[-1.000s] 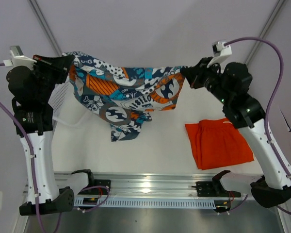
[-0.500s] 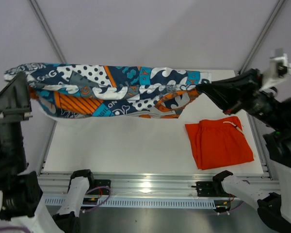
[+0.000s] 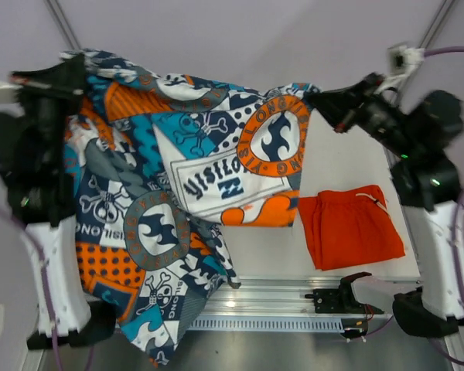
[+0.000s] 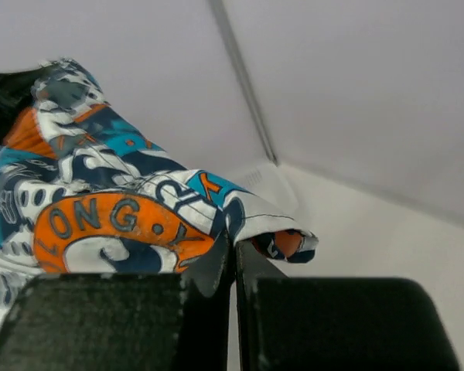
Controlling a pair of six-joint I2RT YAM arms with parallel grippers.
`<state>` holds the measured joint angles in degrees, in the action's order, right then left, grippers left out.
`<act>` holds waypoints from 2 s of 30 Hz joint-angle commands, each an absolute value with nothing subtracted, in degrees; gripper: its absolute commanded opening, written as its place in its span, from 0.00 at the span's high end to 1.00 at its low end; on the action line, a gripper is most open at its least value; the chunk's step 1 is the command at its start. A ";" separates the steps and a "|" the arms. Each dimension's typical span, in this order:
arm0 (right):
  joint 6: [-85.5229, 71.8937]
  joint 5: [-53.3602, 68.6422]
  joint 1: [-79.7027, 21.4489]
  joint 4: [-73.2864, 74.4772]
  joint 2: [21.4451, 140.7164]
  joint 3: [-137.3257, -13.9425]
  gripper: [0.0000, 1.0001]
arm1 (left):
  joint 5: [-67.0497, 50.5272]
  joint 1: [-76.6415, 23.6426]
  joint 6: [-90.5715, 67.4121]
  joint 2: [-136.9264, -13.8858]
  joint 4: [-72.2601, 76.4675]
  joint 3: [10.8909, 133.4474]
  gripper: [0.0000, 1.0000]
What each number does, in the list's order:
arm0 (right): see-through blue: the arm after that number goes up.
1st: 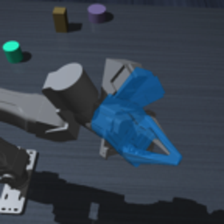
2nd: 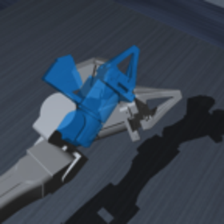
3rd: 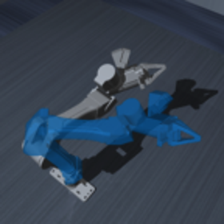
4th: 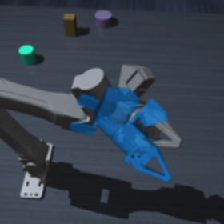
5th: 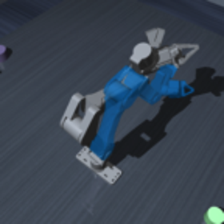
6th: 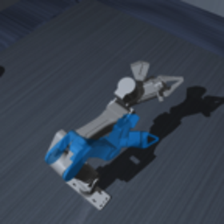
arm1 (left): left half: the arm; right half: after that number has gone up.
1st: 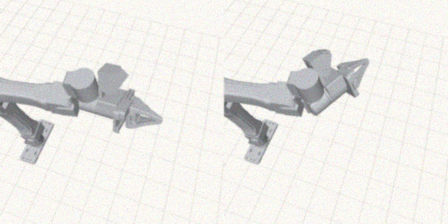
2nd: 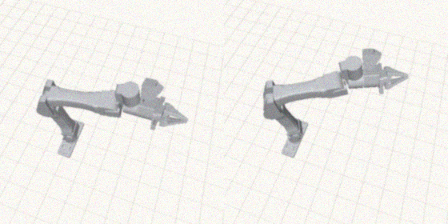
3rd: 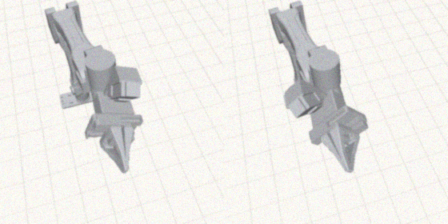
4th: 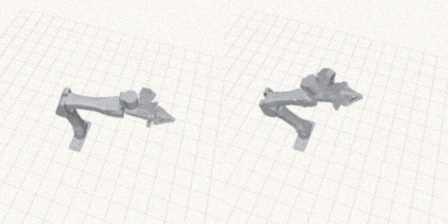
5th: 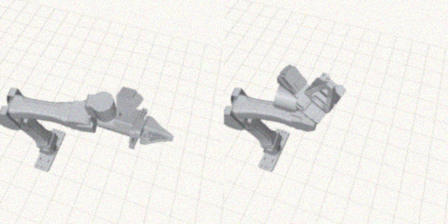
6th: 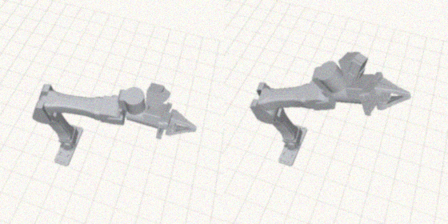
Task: Fold and stack the shorts
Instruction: Flatten the shorts out
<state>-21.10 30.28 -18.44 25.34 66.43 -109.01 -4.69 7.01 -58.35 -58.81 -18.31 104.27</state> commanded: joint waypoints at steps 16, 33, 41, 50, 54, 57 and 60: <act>-34.54 26.28 -7.04 -4.39 66.34 -46.93 1.00 | 12.39 -17.31 -56.61 -78.74 15.80 53.52 1.00; -40.60 20.30 5.35 -13.87 94.19 -55.90 1.00 | 10.90 -17.75 -54.66 -115.91 23.56 84.62 0.96; -41.49 13.63 7.03 -5.02 107.67 -70.57 0.45 | 8.87 -17.84 -50.19 -121.31 8.88 100.55 0.01; -34.02 2.11 4.40 5.79 98.27 -71.54 0.25 | 10.02 -17.84 -41.23 -109.09 -2.08 97.04 0.01; -27.96 5.87 -0.60 8.77 95.10 -72.15 0.30 | 14.32 -17.58 -38.42 -101.62 -9.65 93.00 0.01; -24.00 10.28 -7.61 11.93 94.22 -73.21 0.33 | 16.34 -16.70 -38.49 -96.25 -16.24 89.67 0.01; -19.87 10.91 -14.74 13.26 92.21 -72.07 0.34 | 16.18 -15.21 -39.72 -90.81 -20.56 84.05 0.01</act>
<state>-26.72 8.40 -8.34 8.80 95.37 -71.37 13.96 -16.80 -40.91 -94.85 -11.90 89.14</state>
